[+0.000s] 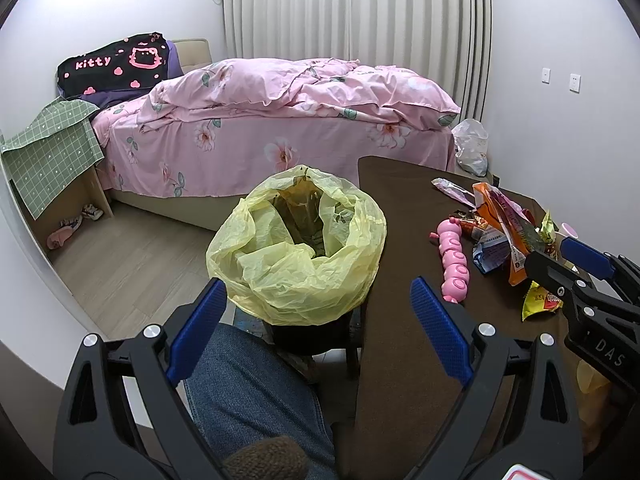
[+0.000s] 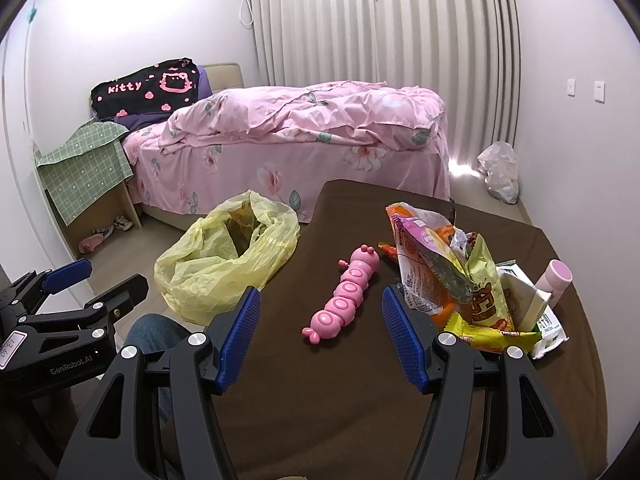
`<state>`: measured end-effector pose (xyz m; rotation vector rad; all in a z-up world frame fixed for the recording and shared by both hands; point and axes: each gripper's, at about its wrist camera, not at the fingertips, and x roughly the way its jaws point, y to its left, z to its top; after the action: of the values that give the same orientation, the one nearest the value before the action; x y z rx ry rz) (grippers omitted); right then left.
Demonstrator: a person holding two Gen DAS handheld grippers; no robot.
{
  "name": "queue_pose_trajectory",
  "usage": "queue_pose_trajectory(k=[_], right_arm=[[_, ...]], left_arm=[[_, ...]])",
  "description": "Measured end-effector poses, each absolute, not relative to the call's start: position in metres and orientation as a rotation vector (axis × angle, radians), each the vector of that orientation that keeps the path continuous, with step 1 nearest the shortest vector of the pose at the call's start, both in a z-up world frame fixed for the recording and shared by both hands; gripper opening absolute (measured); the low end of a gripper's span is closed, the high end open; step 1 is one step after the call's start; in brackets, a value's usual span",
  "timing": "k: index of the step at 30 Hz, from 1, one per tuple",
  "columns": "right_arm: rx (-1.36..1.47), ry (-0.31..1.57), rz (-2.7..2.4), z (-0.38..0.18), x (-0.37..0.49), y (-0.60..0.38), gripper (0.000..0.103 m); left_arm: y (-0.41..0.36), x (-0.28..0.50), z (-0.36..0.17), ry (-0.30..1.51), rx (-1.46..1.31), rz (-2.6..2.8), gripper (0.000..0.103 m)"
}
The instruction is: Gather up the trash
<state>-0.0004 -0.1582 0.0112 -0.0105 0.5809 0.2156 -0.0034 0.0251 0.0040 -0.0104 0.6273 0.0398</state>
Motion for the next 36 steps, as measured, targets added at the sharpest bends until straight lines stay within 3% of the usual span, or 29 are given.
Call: queue_pose_trajectory(k=[36], right_arm=[[-0.01,0.573,0.236,0.0139,0.0023,-0.1546,0.061]], left_arm=[[0.0269,-0.0039,0.0044,0.627,-0.018,0.04,0.089]])
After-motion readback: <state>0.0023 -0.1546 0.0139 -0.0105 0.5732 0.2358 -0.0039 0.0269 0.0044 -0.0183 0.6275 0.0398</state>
